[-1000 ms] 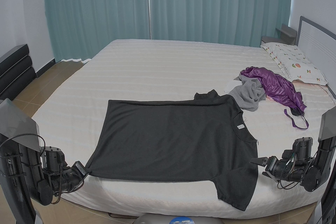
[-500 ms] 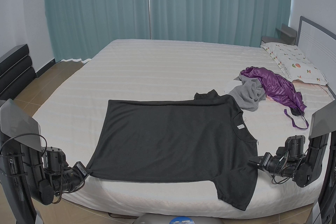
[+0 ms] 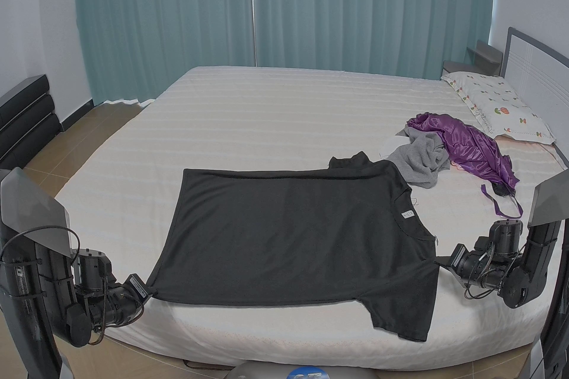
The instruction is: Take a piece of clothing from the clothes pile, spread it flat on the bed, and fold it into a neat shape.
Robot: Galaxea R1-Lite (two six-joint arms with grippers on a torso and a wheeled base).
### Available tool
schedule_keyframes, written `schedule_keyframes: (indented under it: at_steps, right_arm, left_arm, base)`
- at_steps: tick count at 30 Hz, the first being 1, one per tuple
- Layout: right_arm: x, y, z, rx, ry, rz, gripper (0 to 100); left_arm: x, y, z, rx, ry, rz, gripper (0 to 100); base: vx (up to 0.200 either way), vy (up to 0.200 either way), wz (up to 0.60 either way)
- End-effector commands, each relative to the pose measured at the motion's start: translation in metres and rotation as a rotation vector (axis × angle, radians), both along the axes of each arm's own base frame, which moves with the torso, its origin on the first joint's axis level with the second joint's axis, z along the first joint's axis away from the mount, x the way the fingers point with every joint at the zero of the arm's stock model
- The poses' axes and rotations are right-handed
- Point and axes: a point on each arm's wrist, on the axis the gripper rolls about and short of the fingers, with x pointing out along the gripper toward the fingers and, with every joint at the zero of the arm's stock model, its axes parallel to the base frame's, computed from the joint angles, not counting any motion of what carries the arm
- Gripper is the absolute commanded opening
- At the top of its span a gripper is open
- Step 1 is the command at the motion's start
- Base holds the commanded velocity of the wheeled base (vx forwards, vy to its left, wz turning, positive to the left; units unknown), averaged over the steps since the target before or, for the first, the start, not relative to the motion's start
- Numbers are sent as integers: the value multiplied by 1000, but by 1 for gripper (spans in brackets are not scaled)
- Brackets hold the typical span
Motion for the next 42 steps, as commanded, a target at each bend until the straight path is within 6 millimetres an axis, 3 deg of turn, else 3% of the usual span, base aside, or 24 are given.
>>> schedule_keyframes:
  at_steps: [1, 4, 5, 11, 20, 26, 35, 42]
  right_arm:
    - [1, -2, -4, 6, 11, -2, 0]
    - [1, -7, -5, 26, 10, -3, 0]
    - [0, -8, -3, 32, 6, 0, 100]
    - [-14, -8, 12, 33, -42, 13, 100]
    - [-58, 3, -12, -21, 92, 197, 100]
    - [-58, 5, -19, 3, 124, 195, 100]
    - [-60, 28, -20, 3, 138, 262, 100]
    - [-47, 28, -23, 1, 102, 241, 100]
  left_arm:
    - [0, 0, -1, 0, 4, 0, 0]
    - [0, 0, 0, 0, 2, 0, 0]
    - [0, 0, 0, 0, 2, 0, 0]
    - [0, 0, 0, 0, 2, 0, 0]
    - [-3, -1, 0, 0, 10, -3, 0]
    - [-7, 0, 1, -28, 26, 23, 0]
    - [-9, 0, 1, -36, 35, 31, 0]
    - [-8, 0, 1, -36, 31, 31, 0]
  base:
    - [0, 0, 0]
    - [0, 0, 0]
    - [0, 0, 0]
    - [0, 0, 0]
    - [0, 0, 0]
    - [0, 0, 0]
    - [0, 0, 0]
    - [0, 0, 0]
